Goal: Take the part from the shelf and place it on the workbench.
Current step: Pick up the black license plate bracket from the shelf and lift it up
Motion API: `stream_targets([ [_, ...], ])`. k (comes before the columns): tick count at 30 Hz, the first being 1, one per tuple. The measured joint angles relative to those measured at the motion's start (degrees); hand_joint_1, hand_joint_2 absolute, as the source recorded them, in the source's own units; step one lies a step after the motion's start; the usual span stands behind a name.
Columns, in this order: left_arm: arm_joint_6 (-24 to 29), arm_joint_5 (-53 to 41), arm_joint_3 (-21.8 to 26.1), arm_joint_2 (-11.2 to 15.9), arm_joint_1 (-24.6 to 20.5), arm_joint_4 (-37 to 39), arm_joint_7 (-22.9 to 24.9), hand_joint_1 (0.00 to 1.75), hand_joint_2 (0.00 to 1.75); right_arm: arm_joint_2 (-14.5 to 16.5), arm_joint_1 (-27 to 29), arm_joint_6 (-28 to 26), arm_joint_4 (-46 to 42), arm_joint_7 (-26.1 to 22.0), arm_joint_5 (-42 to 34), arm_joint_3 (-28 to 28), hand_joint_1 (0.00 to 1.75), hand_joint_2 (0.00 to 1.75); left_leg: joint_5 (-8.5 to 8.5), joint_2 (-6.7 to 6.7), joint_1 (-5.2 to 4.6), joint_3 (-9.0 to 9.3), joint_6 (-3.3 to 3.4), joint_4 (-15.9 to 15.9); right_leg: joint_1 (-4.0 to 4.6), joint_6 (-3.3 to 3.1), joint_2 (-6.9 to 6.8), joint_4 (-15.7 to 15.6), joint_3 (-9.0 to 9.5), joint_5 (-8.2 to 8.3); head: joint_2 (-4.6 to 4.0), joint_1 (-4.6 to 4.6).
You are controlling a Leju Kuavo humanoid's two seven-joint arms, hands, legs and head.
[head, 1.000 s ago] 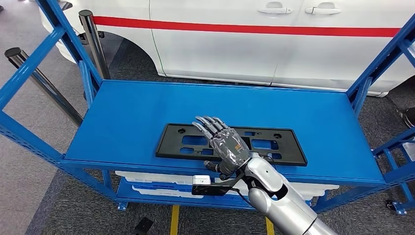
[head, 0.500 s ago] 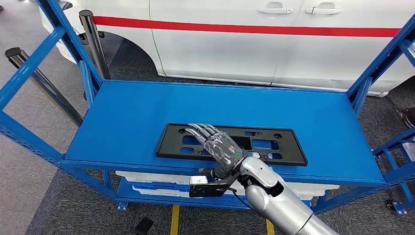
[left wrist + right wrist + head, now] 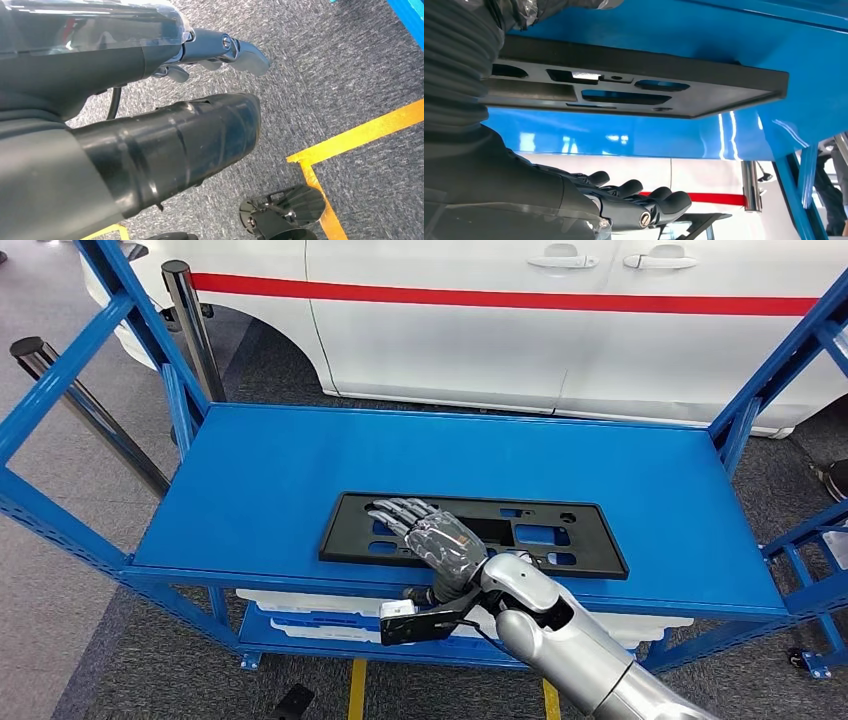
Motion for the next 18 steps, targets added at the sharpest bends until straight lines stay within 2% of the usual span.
stream_targets([
  [15, 0.01, 0.04, -0.01, 0.0, 0.01, 0.0, 0.01, 0.0, 0.0, 0.0, -0.83, 0.02, 1.4, 0.27, 0.02, 0.66, 0.0, 1.75, 0.0, 0.0, 0.0, 0.0, 0.0, 0.0, 0.0, 0.0, 0.0, 0.0, 0.0, 0.0, 0.0, 0.0],
  [18, 0.02, 0.36, -0.01, 0.0, 0.03, 0.0, -0.04, 0.0, 0.0, -0.14, -1.44, 0.01, 2.35, 1.49, 0.84, 1.0, 0.0, 1.75, 0.0, 0.0, 0.0, 0.0, 0.0, 0.0, 0.0, 0.0, 0.0, 0.0, 0.0, 0.0, 0.0, 0.0],
])
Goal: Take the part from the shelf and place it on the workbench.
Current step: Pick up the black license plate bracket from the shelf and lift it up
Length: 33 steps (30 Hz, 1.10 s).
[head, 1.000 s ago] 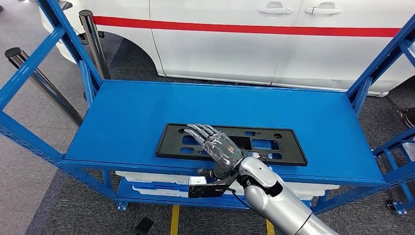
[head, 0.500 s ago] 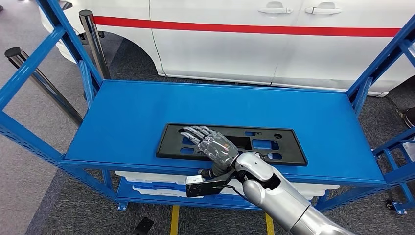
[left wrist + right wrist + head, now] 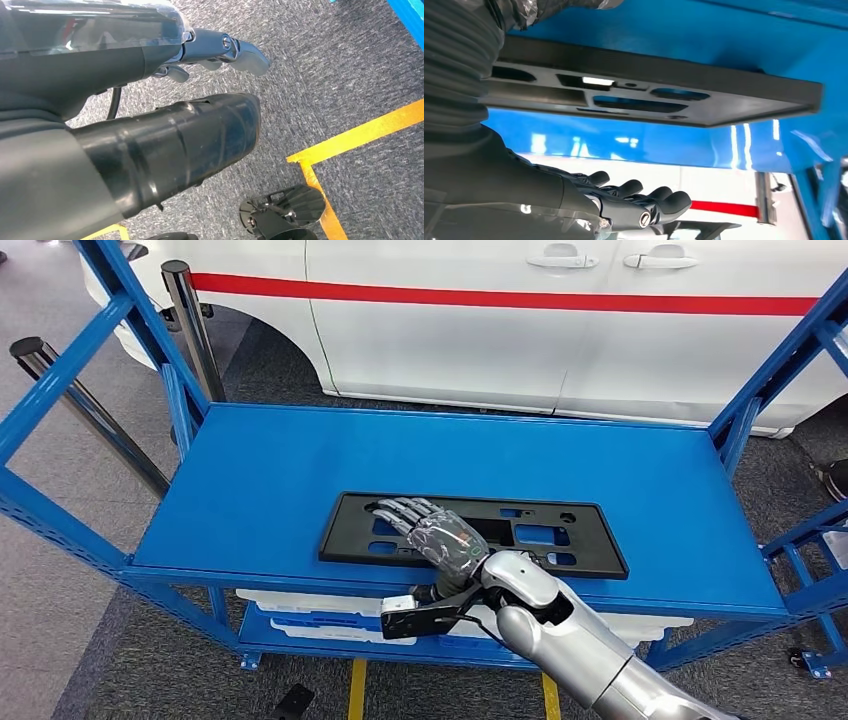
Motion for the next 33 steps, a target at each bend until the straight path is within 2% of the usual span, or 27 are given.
stream_targets([
  [7, 0.21, 0.48, 0.01, 0.02, 0.13, 0.0, -0.28, 0.0, 0.0, -1.14, -2.05, -0.37, 1.32, 3.19, 3.04, 0.24, 0.0, 1.75, 0.01, 0.0, 0.0, 0.0, 0.01, 0.0, -0.01, 0.0, 0.0, 0.0, 0.0, 0.0, 0.0, 0.0],
  [17, 0.6, 0.8, 0.03, 0.02, 0.15, 0.0, -0.3, 0.0, 0.0, -1.77, -2.87, 0.08, 3.33, 3.77, 3.7, 0.58, 0.0, 1.75, 0.0, 0.0, 0.0, 0.0, 0.01, 0.0, 0.0, 0.0, 0.0, 0.0, -0.01, 0.0, 0.0, 0.0],
  [24, 0.78, 0.92, 0.02, 0.03, 0.24, 0.0, -0.3, 0.0, 0.0, -1.87, -3.21, -1.44, 5.94, 5.6, 6.18, 0.74, 0.0, 1.75, 0.01, 0.0, 0.0, 0.0, 0.01, 0.0, 0.0, 0.0, 0.0, 0.0, 0.0, 0.0, 0.0, 0.0],
  [33, 0.83, 0.86, 0.01, 0.04, 0.26, 0.0, -0.27, 0.0, 0.0, -1.87, -3.25, -2.94, 9.38, 5.56, 7.53, 0.74, 0.0, 1.75, 0.0, 0.0, 0.0, 0.0, 0.01, 0.0, -0.01, 0.0, 0.0, 0.0, 0.0, 0.0, 0.0, 0.0],
])
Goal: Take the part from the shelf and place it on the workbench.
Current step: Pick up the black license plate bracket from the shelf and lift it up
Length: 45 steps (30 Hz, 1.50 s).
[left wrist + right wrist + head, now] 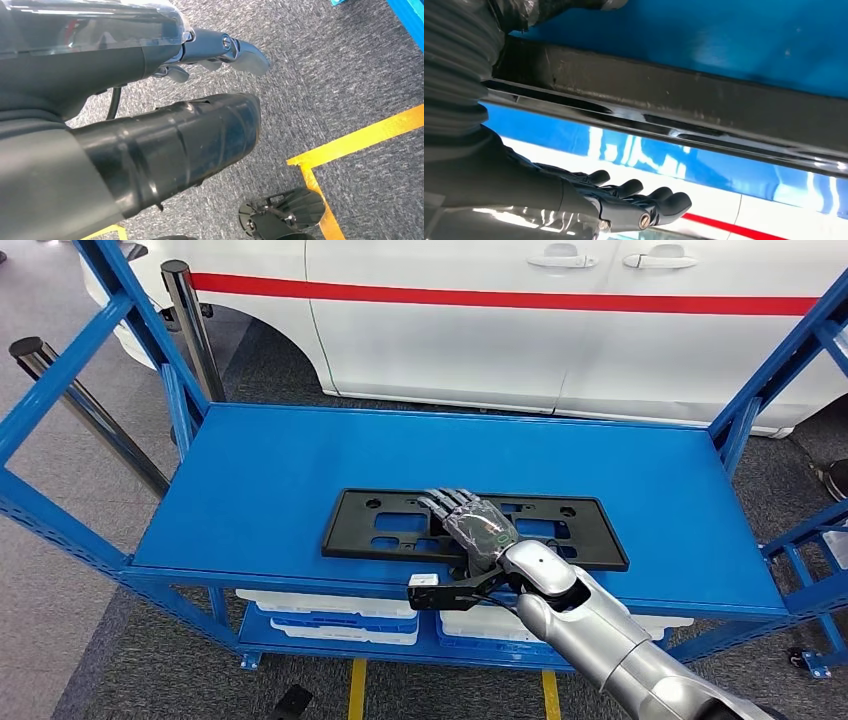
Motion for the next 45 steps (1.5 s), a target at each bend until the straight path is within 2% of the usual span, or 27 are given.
stream_targets([
  [6, 0.01, 0.15, -0.02, 0.0, 0.04, 0.0, 0.2, 0.0, 0.0, 0.11, -0.14, -4.02, 1.91, 2.65, 5.22, -0.02, 0.0, 1.75, 0.0, 0.0, 0.0, 0.04, 0.0, 0.0, 0.0, 0.0, 0.0, 0.0, 0.04, 0.0, 0.0, 0.0],
  [18, 0.0, 0.35, -0.05, 0.0, 0.06, 0.0, 0.32, 0.0, 0.0, 0.33, -0.27, -7.04, 3.56, 5.17, 10.61, -0.27, 0.03, 1.75, 0.01, 0.0, 0.0, 0.13, 0.0, 0.0, 0.0, 0.0, 0.0, 0.0, 0.12, 0.0, 0.0, 0.0],
  [19, 0.0, 0.37, -0.07, 0.0, 0.06, 0.0, 0.32, 0.0, 0.0, 0.41, -0.26, -7.62, 3.71, 5.65, 11.77, -0.33, 0.1, 1.75, 0.01, 0.0, 0.0, 0.13, 0.0, 0.0, 0.0, 0.0, 0.0, 0.0, 0.12, 0.0, 0.0, 0.0],
  [21, 0.0, 0.44, -0.08, 0.0, 0.06, 0.0, 0.35, 0.0, 0.0, 0.5, -0.23, -8.31, 3.99, 6.49, 13.82, -0.49, 0.37, 1.75, 0.01, 0.0, 0.0, 0.13, 0.0, 0.0, 0.0, 0.0, 0.0, 0.0, 0.12, 0.0, 0.0, 0.0],
  [25, 0.01, 0.58, -0.11, 0.01, 0.06, 0.0, 0.49, 0.0, 0.0, 0.56, 0.15, -8.44, 4.57, 7.04, 15.35, -1.32, 1.5, 1.75, 0.01, 0.0, 0.0, 0.12, 0.0, 0.0, 0.0, 0.0, 0.0, 0.01, 0.11, 0.0, 0.0, 0.0],
  [27, 0.01, 0.63, -0.13, 0.02, 0.06, 0.0, 0.5, 0.0, 0.0, 0.57, 0.38, -8.41, 4.84, 7.05, 15.52, -1.65, 1.7, 1.75, 0.01, 0.0, 0.0, 0.11, 0.0, 0.0, 0.0, 0.0, 0.0, 0.01, 0.1, 0.0, 0.0, 0.0],
  [38, 0.01, 1.06, -0.15, 0.02, 0.08, 0.0, 0.52, 0.0, 0.0, 0.55, 1.88, -10.78, 5.28, 7.3, 17.23, -4.32, 1.75, 1.75, 0.01, 0.0, 0.0, 0.09, 0.0, 0.0, 0.0, 0.0, 0.0, 0.0, 0.07, 0.0, 0.0, 0.0],
  [45, 0.08, 1.4, -0.15, 0.02, 0.21, 0.0, 0.49, 0.0, 0.0, 0.09, 4.61, -16.12, 2.78, 9.27, 20.34, -6.81, 1.75, 1.75, 0.0, 0.0, 0.0, 0.07, 0.0, 0.0, -0.01, 0.0, 0.0, 0.0, 0.03, 0.0, 0.0, 0.0],
])
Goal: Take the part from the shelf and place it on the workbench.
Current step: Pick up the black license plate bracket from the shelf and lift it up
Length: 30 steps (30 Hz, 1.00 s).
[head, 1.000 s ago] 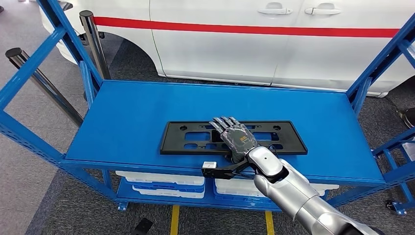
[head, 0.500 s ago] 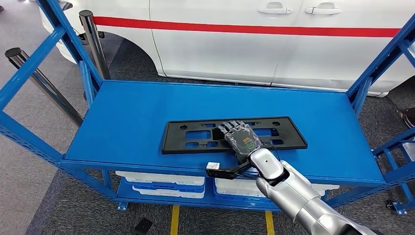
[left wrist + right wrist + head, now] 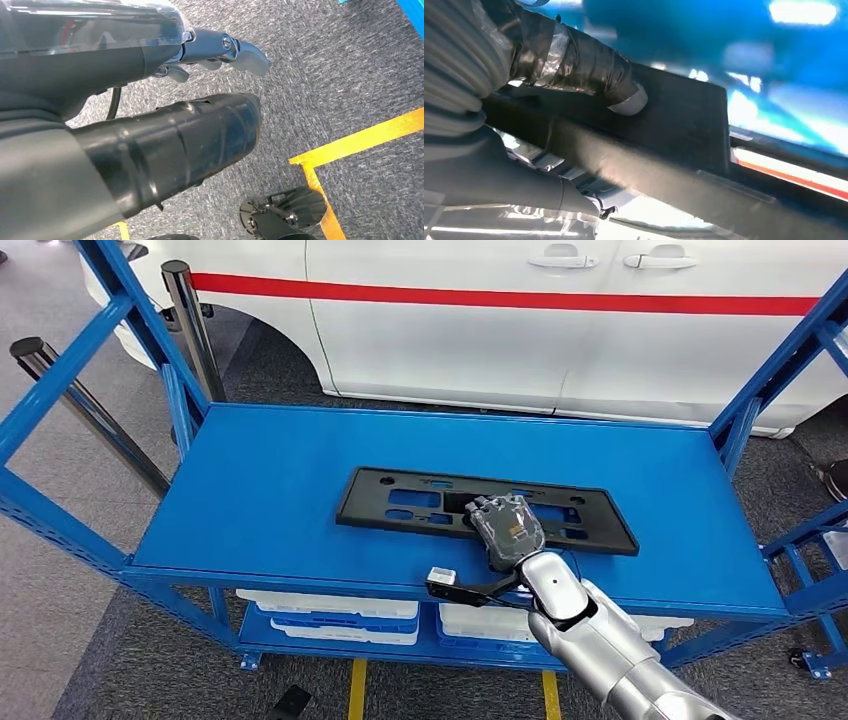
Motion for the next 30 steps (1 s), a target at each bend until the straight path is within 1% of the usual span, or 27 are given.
stream_targets([
  [4, 0.28, 0.69, 0.01, 0.01, 0.16, 0.0, -0.11, 0.0, 0.0, -1.16, 2.4, -2.74, -4.65, 3.08, 5.58, -1.62, 1.75, 1.75, -0.01, 0.0, 0.0, -0.03, 0.0, 0.0, -0.01, 0.0, 0.0, -0.01, -0.04, -0.01, 0.0, 0.0],
  [8, 1.01, 1.49, 0.1, 0.03, 0.53, 0.0, -0.5, 0.0, 0.0, -2.87, 6.04, -5.16, -12.57, 6.01, 13.18, -3.47, 1.75, 1.75, -0.03, 0.0, 0.0, -0.06, 0.0, 0.0, -0.01, 0.04, 0.0, -0.01, -0.06, -0.04, 0.0, 0.01],
  [12, 1.16, 1.91, 0.16, 0.04, 0.8, 0.0, -0.69, 0.0, 0.0, -3.92, 8.99, -5.82, -19.13, 7.58, 16.49, -4.62, 1.75, 1.75, -0.04, 0.0, 0.0, -0.07, -0.01, 0.0, -0.01, 0.04, 0.0, -0.01, -0.07, -0.05, 0.0, 0.0],
  [14, 1.24, 2.04, 0.17, 0.04, 0.89, 0.0, -0.7, 0.0, 0.0, -4.96, 9.49, -6.25, -21.42, 10.5, 17.67, -4.37, 1.75, 1.75, -0.04, 0.0, 0.0, -0.09, -0.01, 0.0, -0.01, 0.04, -0.01, 0.0, -0.07, -0.05, 0.0, 0.0],
  [17, 1.32, 2.2, 0.22, 0.04, 0.96, 0.0, -0.72, 0.0, 0.0, -7.95, 7.98, -6.36, -25.11, 19.52, 18.24, -0.26, 1.75, 1.75, -0.04, 0.0, 0.0, -0.1, -0.01, -0.01, -0.02, 0.05, 0.01, 0.0, -0.07, -0.04, 0.0, 0.0],
  [19, 1.21, 2.48, 0.3, 0.04, 0.94, 0.0, -0.75, 0.0, 0.0, -9.83, 6.05, -6.01, -27.12, 23.26, 18.29, 4.12, 1.75, 1.75, -0.04, 0.04, -0.01, -0.08, -0.01, -0.01, -0.02, 0.05, 0.07, 0.0, -0.07, -0.04, 0.0, 0.0],
  [23, 0.66, 3.14, 0.56, 0.05, 0.88, 0.0, -1.47, 0.0, 0.0, -11.59, 3.46, -5.15, -30.11, 24.69, 18.44, 11.87, 1.75, 1.75, -0.03, 0.01, -0.01, -0.08, 0.0, -0.01, -0.02, 0.05, 0.02, 0.0, -0.07, -0.04, 0.0, 0.0],
  [26, -0.13, 3.83, 0.98, 0.07, 0.92, 0.0, -2.64, 0.0, 0.0, -11.88, 1.42, -4.55, -31.47, 26.51, 18.44, 16.75, 1.75, 1.75, -0.04, 0.0, -0.01, -0.09, -0.01, -0.01, -0.01, 0.05, 0.01, 0.01, -0.08, -0.05, 0.0, 0.01],
  [30, -0.37, 4.07, 1.49, 0.07, 0.91, 0.0, -2.85, 0.0, 0.0, -11.96, -0.44, -4.31, -32.5, 27.9, 18.43, 21.83, 1.75, 1.75, -0.04, 0.01, 0.0, -0.09, -0.01, -0.02, 0.01, 0.04, 0.0, 0.01, -0.08, -0.06, 0.0, 0.0],
])
